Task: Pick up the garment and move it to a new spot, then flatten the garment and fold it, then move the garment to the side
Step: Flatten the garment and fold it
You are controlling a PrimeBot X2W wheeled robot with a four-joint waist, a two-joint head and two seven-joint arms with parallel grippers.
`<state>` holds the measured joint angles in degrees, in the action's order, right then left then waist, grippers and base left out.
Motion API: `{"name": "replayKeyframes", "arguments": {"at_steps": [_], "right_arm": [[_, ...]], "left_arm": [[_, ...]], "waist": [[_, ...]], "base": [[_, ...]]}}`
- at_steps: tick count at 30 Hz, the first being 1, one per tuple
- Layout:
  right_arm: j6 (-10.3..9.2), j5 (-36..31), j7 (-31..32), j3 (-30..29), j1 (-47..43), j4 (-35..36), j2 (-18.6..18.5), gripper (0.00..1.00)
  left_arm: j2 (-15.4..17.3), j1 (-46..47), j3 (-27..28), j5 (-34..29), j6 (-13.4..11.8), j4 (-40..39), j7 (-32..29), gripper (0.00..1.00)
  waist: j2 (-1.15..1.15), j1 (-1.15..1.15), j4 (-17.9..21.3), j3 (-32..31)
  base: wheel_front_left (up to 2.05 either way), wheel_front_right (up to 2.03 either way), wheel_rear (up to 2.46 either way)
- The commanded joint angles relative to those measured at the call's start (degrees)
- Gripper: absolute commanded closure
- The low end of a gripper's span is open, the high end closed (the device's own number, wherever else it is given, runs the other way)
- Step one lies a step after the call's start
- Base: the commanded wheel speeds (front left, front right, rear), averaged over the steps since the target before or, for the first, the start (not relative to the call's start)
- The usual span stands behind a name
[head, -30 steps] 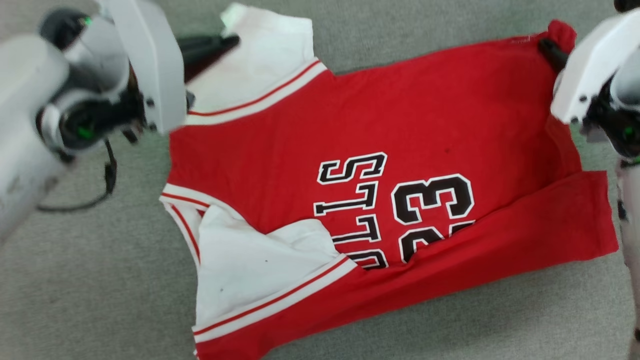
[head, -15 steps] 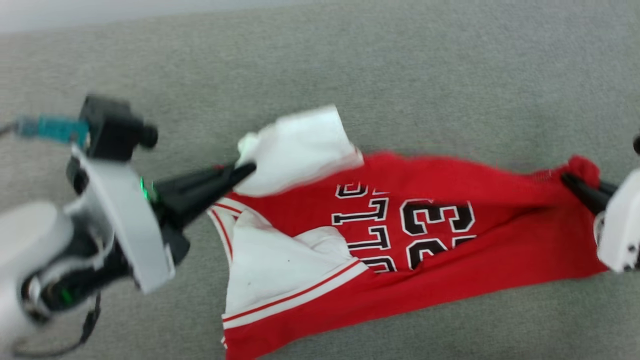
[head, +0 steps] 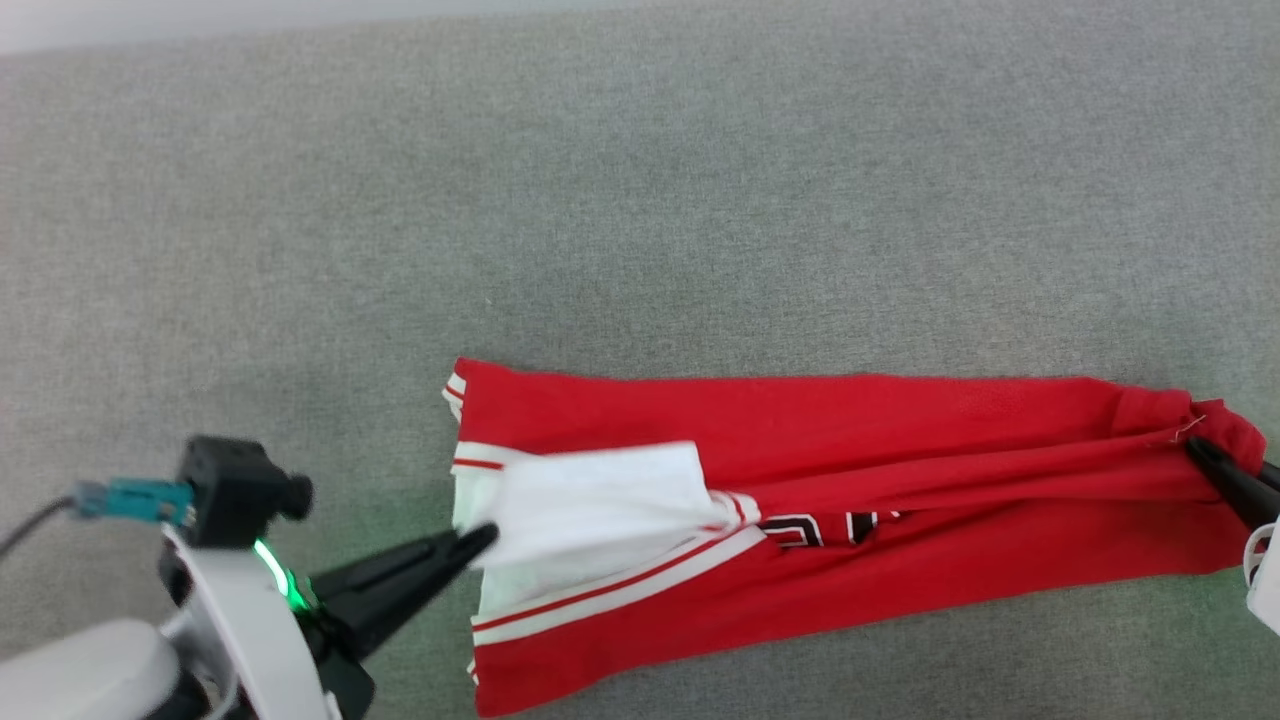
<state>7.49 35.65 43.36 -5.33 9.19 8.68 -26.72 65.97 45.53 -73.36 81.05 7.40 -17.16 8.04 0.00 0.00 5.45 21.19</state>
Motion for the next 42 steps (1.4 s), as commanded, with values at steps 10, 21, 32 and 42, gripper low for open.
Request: {"name": "replayKeyframes", "arguments": {"at_steps": [10,21,32,42], "right_arm": [[-0.03,-3.6,-12.0,3.0,3.9,-11.5,2.9,1.0],[-0.05,-5.0,-20.1,5.6,7.4,-20.5,5.1,0.95],[-0.04,-2.8,-20.9,5.2,5.3,-16.4,3.2,0.0],[-0.04,-0.6,-14.9,-0.9,1.7,-15.3,2.2,0.0]], "left_arm": [[-6.7,-5.1,0.0,1.8,0.1,9.4,2.6,1.0],[-10.2,-6.3,-0.1,-2.2,0.0,17.6,3.6,0.56],[-10.9,-8.7,7.8,-4.2,0.0,15.6,7.2,0.0],[-21.1,-23.4,31.6,-14.7,0.0,20.2,7.0,0.0]], "waist": [[0.0,0.0,0.5,1.5],[0.0,0.0,1.3,2.1],[0.0,0.0,1.6,-0.9],[0.0,0.0,-1.1,-2.8]], "base": [[0.0,0.0,0.0],[0.0,0.0,0.0],[0.0,0.0,0.0],[0.0,0.0,0.0]]}}
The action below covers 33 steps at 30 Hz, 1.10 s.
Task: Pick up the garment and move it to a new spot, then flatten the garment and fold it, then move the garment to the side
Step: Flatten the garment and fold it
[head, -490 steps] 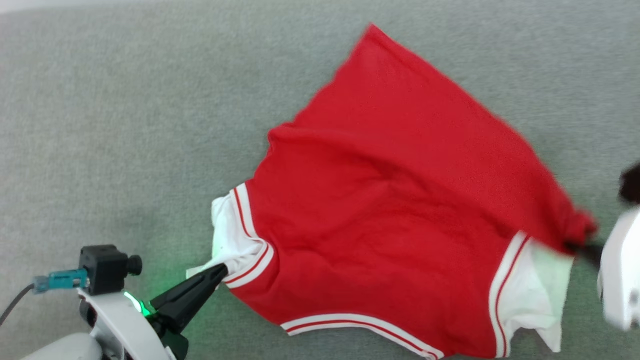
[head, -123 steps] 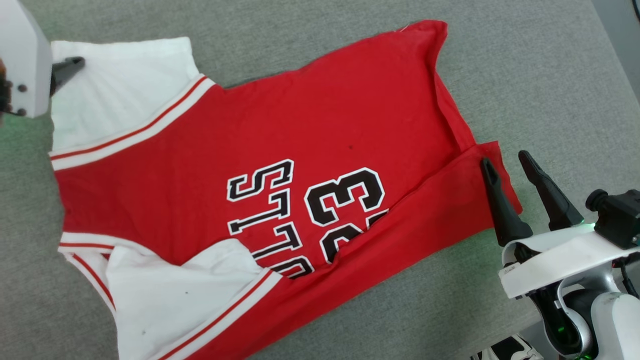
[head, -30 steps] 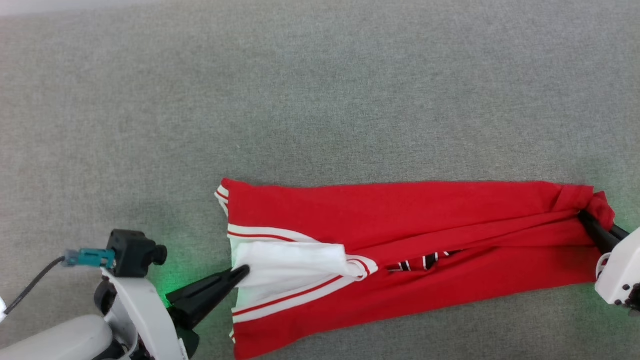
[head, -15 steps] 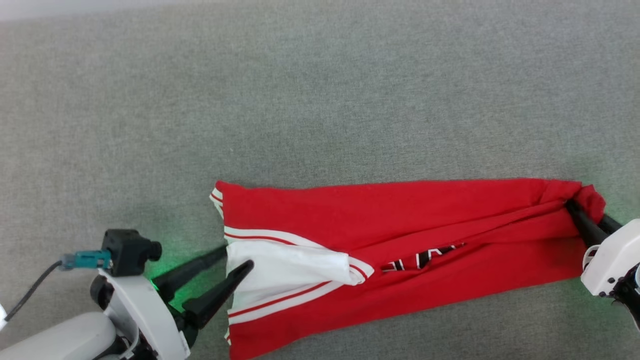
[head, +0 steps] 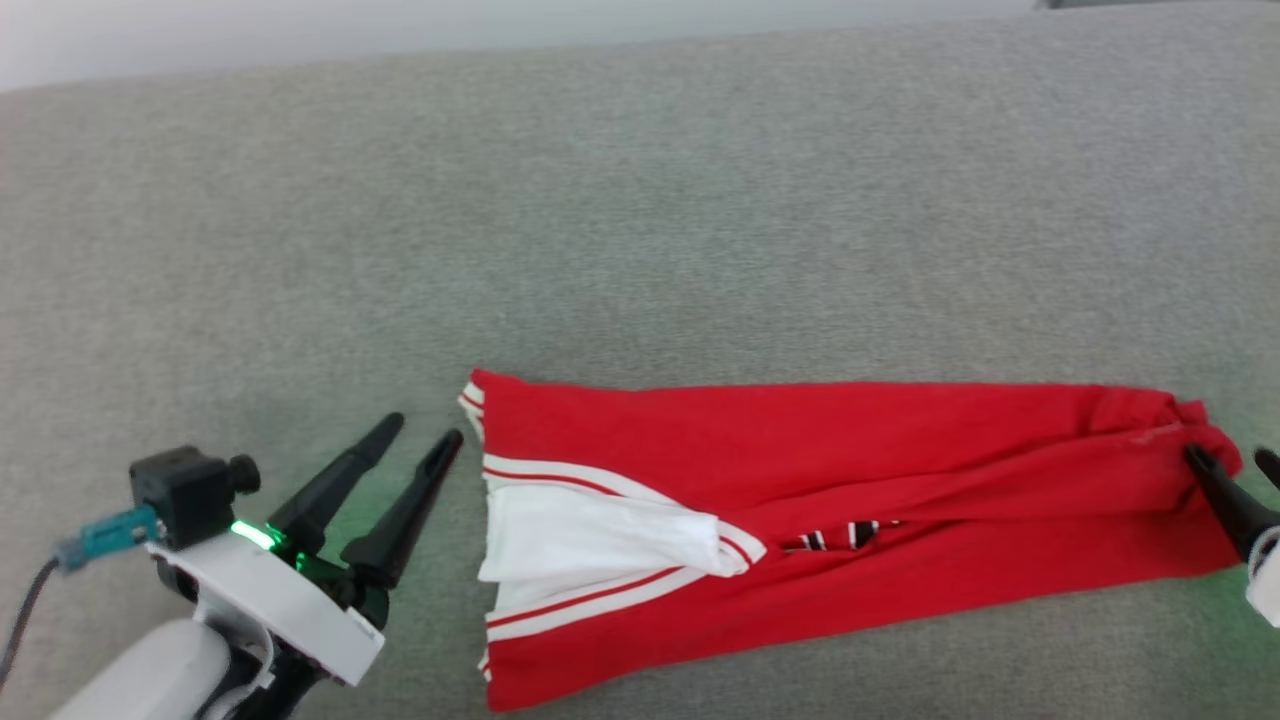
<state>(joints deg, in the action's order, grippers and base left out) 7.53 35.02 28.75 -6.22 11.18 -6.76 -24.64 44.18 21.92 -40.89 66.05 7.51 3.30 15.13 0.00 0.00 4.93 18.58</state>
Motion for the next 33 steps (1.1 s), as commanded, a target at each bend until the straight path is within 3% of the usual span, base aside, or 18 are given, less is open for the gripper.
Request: {"name": "replayKeyframes", "arguments": {"at_steps": [1,7,12,19,23,30,31,33], "right_arm": [[-0.08,0.2,0.4,-0.5,-0.6,-0.3,0.1,0.0],[-0.07,1.0,2.9,-2.9,-1.1,-2.4,0.2,0.0],[-0.07,1.1,5.6,-3.7,0.0,-4.2,0.8,0.0],[-0.03,-0.5,11.3,-4.4,2.0,-6.9,3.2,0.0],[0.06,-1.5,14.0,-4.2,3.2,-7.9,5.1,0.0],[0.16,-4.6,19.3,-2.9,2.8,-10.6,9.2,0.0],[0.18,-5.3,19.3,-2.4,2.7,-10.8,9.5,0.37],[0.19,-5.9,19.1,-1.5,2.5,-10.9,10.3,0.71]], "left_arm": [[-1.1,-1.2,1.4,-0.9,-0.1,0.4,0.0,0.0],[-9.6,-7.3,13.4,-7.4,-0.1,2.8,0.0,0.0],[-14.2,-9.9,22.6,-15.3,-0.1,3.5,0.0,0.0],[-18.9,-10.4,32.6,-33.9,-0.1,1.6,0.0,0.0],[-21.5,-11.0,35.4,-41.8,-0.1,-0.7,0.0,0.0],[-24.2,-11.6,36.1,-45.6,-0.1,-1.6,0.0,0.0],[-24.3,-11.6,35.9,-45.8,-0.1,-1.4,0.0,0.0],[-24.5,-11.4,36.0,-46.4,-0.1,-1.0,0.0,0.0]], "waist": [[0.0,0.0,-1.0,-0.2],[0.0,0.0,-3.5,-0.3],[0.0,0.0,-4.8,-0.6],[0.0,0.0,-5.9,-0.4],[0.0,0.0,-6.3,-0.1],[0.0,0.0,-6.7,0.9],[0.0,0.0,-6.8,1.1],[0.0,0.0,-6.7,1.4]], "base": [[0.0,0.0,0.0],[0.0,0.0,0.0],[0.0,0.0,0.0],[0.0,0.0,0.0],[0.0,0.0,0.0],[0.0,0.0,0.0],[0.0,0.0,0.0],[0.0,0.0,0.0]]}}
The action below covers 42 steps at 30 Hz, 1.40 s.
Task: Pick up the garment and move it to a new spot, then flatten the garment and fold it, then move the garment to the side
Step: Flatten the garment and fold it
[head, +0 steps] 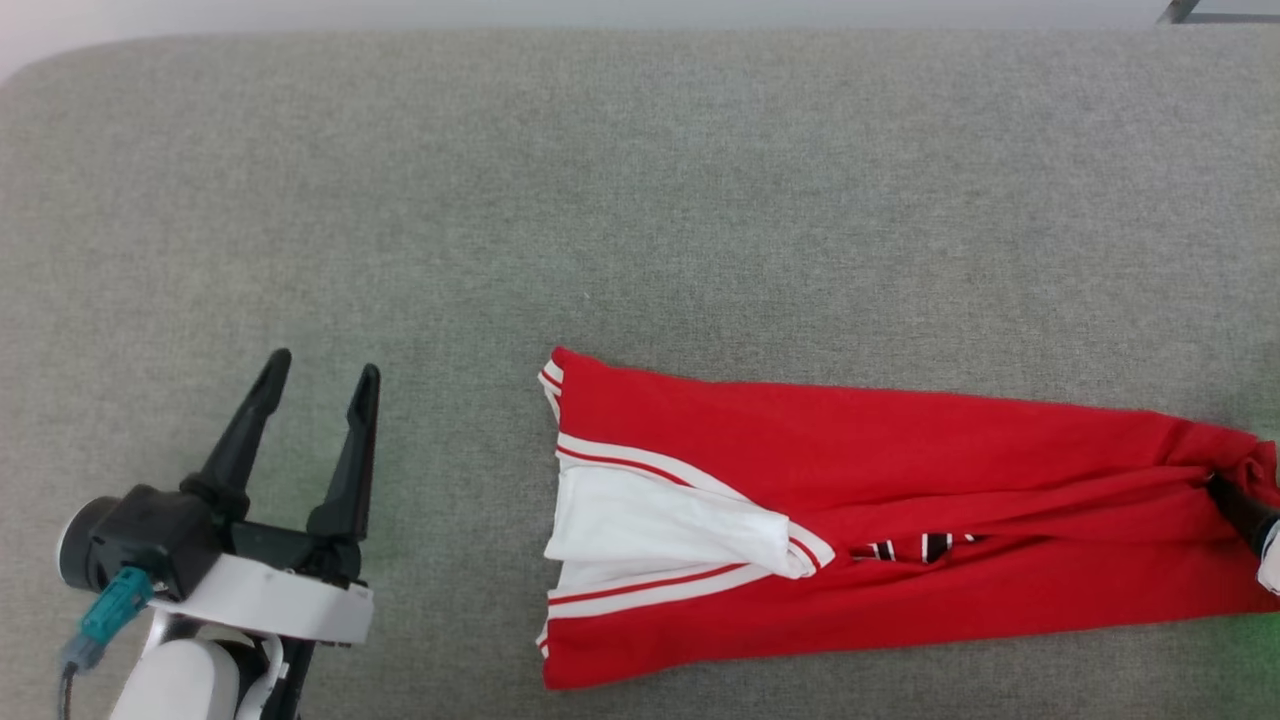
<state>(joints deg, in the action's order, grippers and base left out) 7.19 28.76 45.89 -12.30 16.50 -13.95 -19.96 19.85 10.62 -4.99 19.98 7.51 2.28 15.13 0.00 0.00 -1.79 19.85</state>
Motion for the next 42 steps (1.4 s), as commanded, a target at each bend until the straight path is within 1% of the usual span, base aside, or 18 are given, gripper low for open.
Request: {"name": "replayKeyframes", "arguments": {"at_steps": [1,2,4,10,15,17,20,22,24,26,27,29,32,38,42], "right_arm": [[0.53,0.5,1.4,4.7,-2.7,-3.6,5.9,0.98],[0.54,0.7,0.9,4.8,-2.5,-3.5,6.2,1.0],[0.52,1.0,-0.5,4.6,-1.9,-3.0,5.9,1.0],[0.21,0.9,-6.9,0.2,-0.7,-1.3,2.7,1.0],[0.07,-0.4,-12.8,-7.7,-1.8,-1.1,0.2,1.0],[0.26,-1.4,-16.1,-12.0,-1.4,-1.2,-0.4,1.0],[0.26,-3.7,-20.9,-18.8,-1.2,-3.1,-1.1,1.0],[0.26,-4.7,-23.6,-21.3,-1.0,-4.2,-0.9,1.0],[0.26,-4.7,-25.5,-21.8,-0.4,-4.4,0.1,1.0],[0.26,-4.6,-26.2,-20.0,-0.9,-3.7,0.5,1.0],[0.26,-4.6,-26.2,-20.0,-0.9,-3.7,0.5,1.0],[0.26,-4.1,-26.3,-17.2,-1.6,-2.4,1.0,1.0],[0.27,-2.7,-25.5,-11.7,-2.3,1.3,1.9,1.0],[0.28,0.7,-19.3,2.3,-4.2,13.7,4.9,1.0],[0.28,1.6,-15.0,11.7,-3.2,20.8,7.6,1.0]], "left_arm": [[-0.2,0.0,0.2,-0.6,-0.1,0.1,0.0,0.0],[-0.2,0.0,0.4,-0.6,-0.1,0.3,0.0,0.0],[-0.2,0.0,0.9,-0.5,-0.1,0.4,0.0,0.0],[0.1,-0.5,2.0,0.0,-0.1,0.7,0.0,0.0],[0.5,-1.1,2.7,0.1,-0.1,0.3,0.0,0.0],[0.8,-1.6,3.2,0.4,-0.1,0.0,0.0,0.0],[1.0,-1.8,3.6,1.3,-0.1,0.1,0.0,0.0],[1.3,-2.0,3.5,1.4,-0.1,0.3,0.0,0.0],[1.4,-2.2,3.7,1.5,-0.1,0.3,0.0,0.0],[1.4,-2.4,3.8,1.5,-0.1,0.2,0.0,0.0],[1.4,-2.4,3.8,1.5,-0.1,0.2,0.0,0.0],[1.5,-2.5,3.8,1.4,-0.1,0.3,0.0,0.0],[1.4,-2.6,3.8,1.3,-0.1,0.5,0.0,0.0],[0.8,-3.0,4.0,1.2,-0.1,0.8,0.0,0.0],[0.1,-3.0,3.7,1.5,-0.1,1.1,0.0,0.0]], "waist": [[0.0,0.0,0.0,0.3],[0.0,0.0,0.1,0.4],[0.0,0.0,0.5,0.5],[0.0,0.0,2.2,0.6],[0.0,0.0,3.9,1.0],[0.0,0.0,4.6,1.2],[0.0,0.0,5.5,1.5],[0.0,0.0,5.9,1.5],[0.0,0.0,6.4,1.5],[0.0,0.0,6.8,1.4],[0.0,0.0,6.8,1.4],[0.0,0.0,7.1,1.2],[0.0,0.0,7.5,0.8],[0.0,0.0,7.9,0.1],[0.0,0.0,7.8,-0.3]], "base": [[0.0,0.0,0.0],[0.0,0.0,0.0],[0.0,0.0,0.0],[0.0,0.0,0.0],[0.0,0.0,0.0],[0.0,0.0,0.0],[0.0,0.0,0.0],[0.0,0.0,0.0],[0.0,0.0,0.0],[0.0,0.0,0.0],[0.0,0.0,0.0],[0.0,0.0,0.0],[0.0,0.0,0.0],[0.0,0.0,0.0],[0.0,0.0,0.0]]}}
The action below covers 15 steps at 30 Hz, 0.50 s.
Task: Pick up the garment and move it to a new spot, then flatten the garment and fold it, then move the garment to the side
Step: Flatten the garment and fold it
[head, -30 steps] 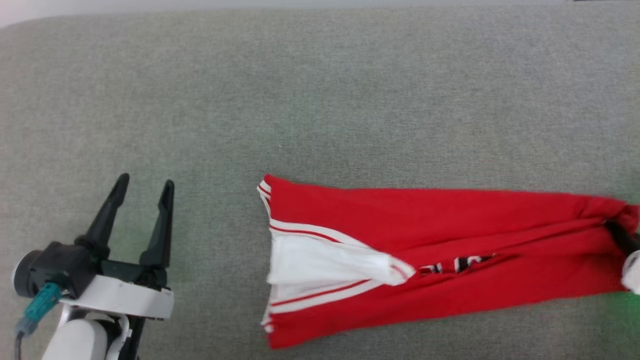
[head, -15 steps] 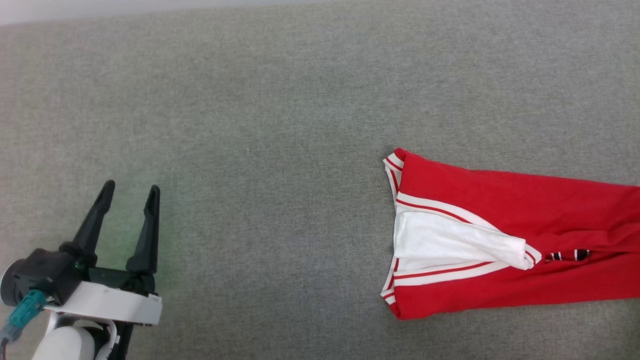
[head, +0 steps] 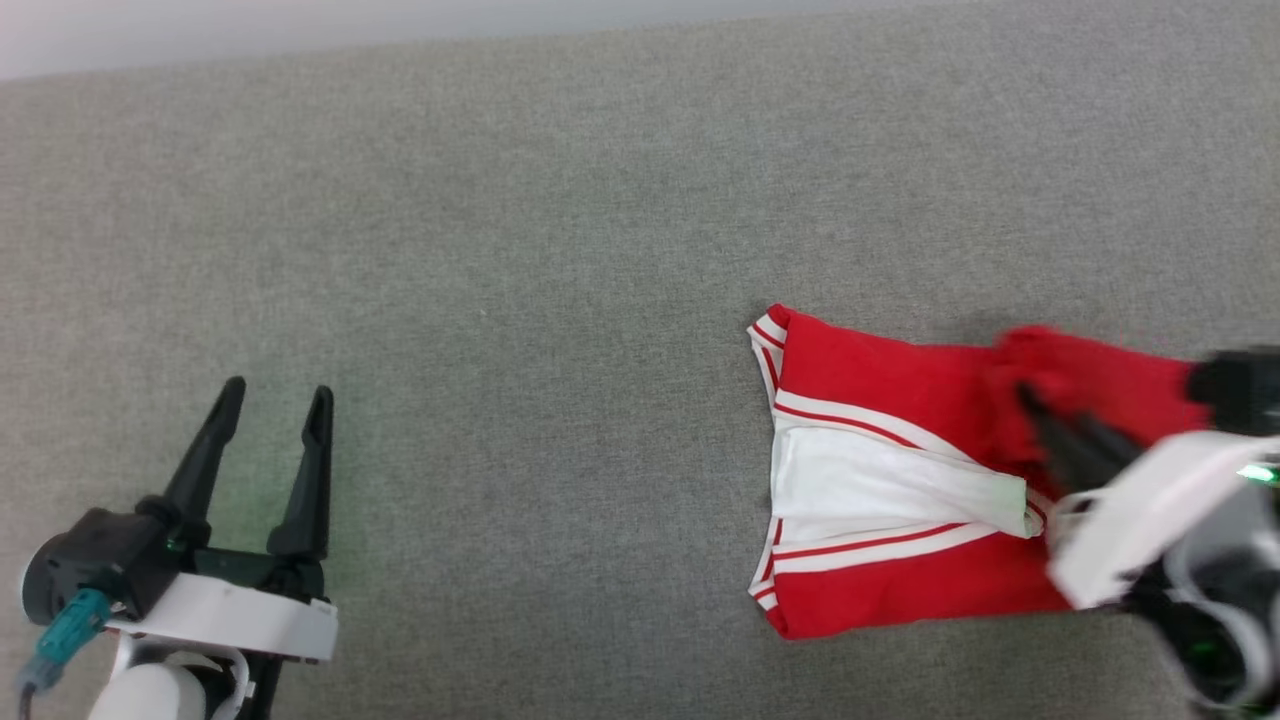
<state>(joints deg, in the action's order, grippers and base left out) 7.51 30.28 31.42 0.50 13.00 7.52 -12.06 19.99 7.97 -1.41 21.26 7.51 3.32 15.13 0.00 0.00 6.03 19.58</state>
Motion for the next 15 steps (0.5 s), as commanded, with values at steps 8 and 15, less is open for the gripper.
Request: {"name": "replayKeyframes", "arguments": {"at_steps": [8,15], "right_arm": [[-0.04,0.7,1.2,12.0,5.7,-0.4,3.9,1.0],[-0.04,0.0,-1.1,17.3,8.8,-12.0,4.1,1.0]], "left_arm": [[-0.8,0.7,-0.9,0.9,-0.1,0.5,0.0,0.0],[-1.5,1.7,-1.2,1.7,-0.1,1.3,0.0,0.0]], "waist": [[0.0,0.0,-1.6,0.1],[0.0,0.0,-3.7,0.3]], "base": [[0.0,0.0,0.0],[0.0,0.0,0.0]]}}
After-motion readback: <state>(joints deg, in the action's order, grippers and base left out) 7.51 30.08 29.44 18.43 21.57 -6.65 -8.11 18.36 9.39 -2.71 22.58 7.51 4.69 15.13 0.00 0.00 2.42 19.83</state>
